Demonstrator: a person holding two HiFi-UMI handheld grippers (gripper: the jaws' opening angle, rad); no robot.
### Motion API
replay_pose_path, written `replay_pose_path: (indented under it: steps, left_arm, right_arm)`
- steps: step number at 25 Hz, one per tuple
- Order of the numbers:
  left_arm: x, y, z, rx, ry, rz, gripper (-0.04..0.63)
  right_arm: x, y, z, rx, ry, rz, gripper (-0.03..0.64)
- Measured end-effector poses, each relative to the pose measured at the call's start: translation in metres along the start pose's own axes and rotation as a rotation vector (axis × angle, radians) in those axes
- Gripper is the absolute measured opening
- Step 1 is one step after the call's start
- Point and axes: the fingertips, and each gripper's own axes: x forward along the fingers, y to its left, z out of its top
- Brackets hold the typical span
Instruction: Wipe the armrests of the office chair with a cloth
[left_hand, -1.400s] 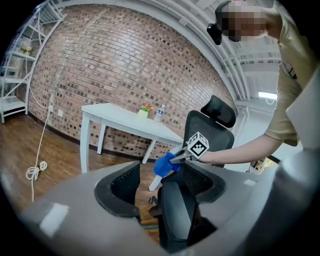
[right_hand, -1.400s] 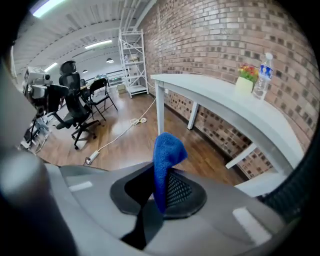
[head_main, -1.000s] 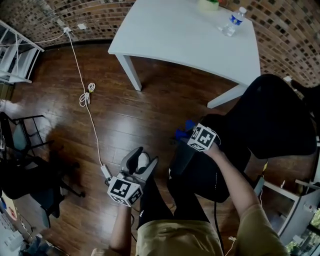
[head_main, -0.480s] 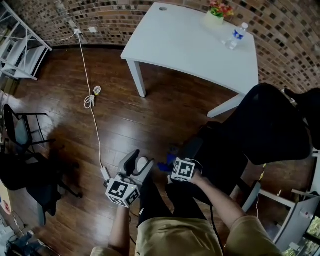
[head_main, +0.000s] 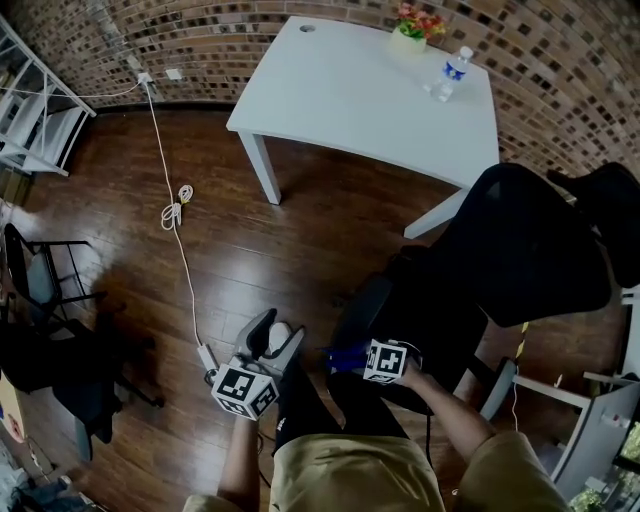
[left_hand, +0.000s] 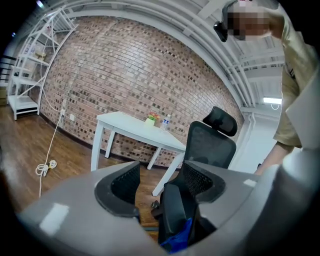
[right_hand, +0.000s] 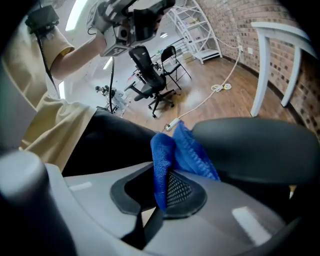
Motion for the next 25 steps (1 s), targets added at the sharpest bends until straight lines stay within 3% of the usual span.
replay_pose_path:
  steps: [3,7,10,14,17,25]
  left_arm:
    - [0.008,-0.007,0.005,0.002,0.010,-0.010,0.267]
    - [0.020,-0.014,0.002,0.010,0.022,-0.030,0.267]
    - [0.027,-0.020,-0.002,0.011,0.024,-0.048,0.267]
    - [0.033,-0.028,-0.002,0.020,0.033,-0.068,0.267]
    - [0.037,-0.030,0.000,0.022,0.038,-0.075,0.267]
    - [0.039,-0.018,0.002,0.009,0.051,-0.068,0.267]
  right_arm:
    - [-0.019,-0.029,-0.023,0.085,-0.013,-0.068,0.031]
    - [-0.063,-0.091,-0.039,0.221,-0.064,-0.235,0.031]
    - [-0.099,-0.133,-0.046,0.263,-0.051,-0.353,0.031]
    - [-0.133,-0.173,-0.063,0.344,-0.022,-0.443,0.031]
    - [-0.156,-0.199,-0.069,0.426,-0.058,-0.517,0.031]
    - [-0.176,-0.232,-0.067,0.541,-0.062,-0.651,0.031]
